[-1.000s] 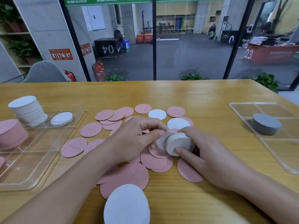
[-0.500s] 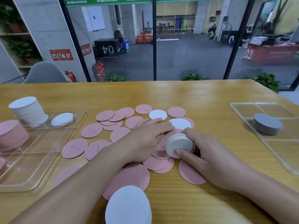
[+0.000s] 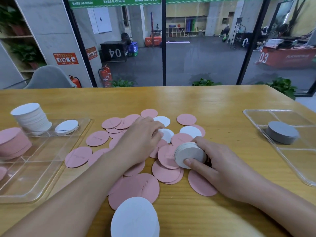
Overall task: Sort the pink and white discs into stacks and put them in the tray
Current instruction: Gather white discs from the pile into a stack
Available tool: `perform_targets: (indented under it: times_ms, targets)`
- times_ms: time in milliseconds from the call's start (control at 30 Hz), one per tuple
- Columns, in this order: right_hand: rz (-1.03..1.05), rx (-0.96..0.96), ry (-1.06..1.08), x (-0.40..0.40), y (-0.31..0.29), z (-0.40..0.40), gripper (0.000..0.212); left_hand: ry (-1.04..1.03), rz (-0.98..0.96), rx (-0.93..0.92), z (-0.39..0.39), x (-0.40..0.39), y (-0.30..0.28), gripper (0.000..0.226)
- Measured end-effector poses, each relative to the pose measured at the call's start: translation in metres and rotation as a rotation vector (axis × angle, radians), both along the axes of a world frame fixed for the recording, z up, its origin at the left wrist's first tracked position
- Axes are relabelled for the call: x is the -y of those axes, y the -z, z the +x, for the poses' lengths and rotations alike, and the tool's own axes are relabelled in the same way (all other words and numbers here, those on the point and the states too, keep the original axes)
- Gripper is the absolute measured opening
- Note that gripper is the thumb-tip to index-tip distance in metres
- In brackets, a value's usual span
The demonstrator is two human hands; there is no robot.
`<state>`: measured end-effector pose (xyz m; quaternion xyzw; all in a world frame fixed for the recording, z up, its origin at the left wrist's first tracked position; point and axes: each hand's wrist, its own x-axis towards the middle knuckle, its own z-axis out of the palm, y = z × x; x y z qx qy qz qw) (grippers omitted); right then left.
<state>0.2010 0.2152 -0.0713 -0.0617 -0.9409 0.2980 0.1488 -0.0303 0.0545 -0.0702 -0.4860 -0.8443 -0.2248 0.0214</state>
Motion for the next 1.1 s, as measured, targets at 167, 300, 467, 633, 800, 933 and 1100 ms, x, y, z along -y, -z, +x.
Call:
perform_targets:
  times_ms: [167,300,467,633,800,933,1100]
  targets:
    - [-0.011,-0.007,-0.011,-0.001,0.001,0.001,0.026,-0.068,-0.217,0.063,0.0,-0.011,-0.016,0.053]
    - [-0.024,-0.001,-0.023,-0.001,-0.001,0.003,0.024,-0.133,-0.193,0.069,0.011,-0.017,-0.019,0.041]
    - [-0.02,0.006,-0.018,-0.002,-0.002,0.003,0.024,-0.17,-0.172,0.139,0.016,-0.02,-0.02,0.063]
    - [-0.02,0.009,-0.016,-0.002,-0.003,0.003,0.023,-0.165,0.038,0.325,0.005,-0.016,-0.015,0.048]
    - [-0.014,-0.001,-0.018,-0.003,-0.003,0.004,0.023,-0.168,0.302,0.43,-0.004,-0.006,-0.021,0.01]
    - [-0.027,-0.007,-0.03,-0.004,-0.003,0.004,0.022,-0.112,0.465,0.55,-0.004,0.012,-0.03,0.011]
    - [-0.041,-0.013,-0.027,-0.006,-0.003,0.005,0.019,-0.028,0.465,0.67,0.003,0.022,-0.031,0.027]
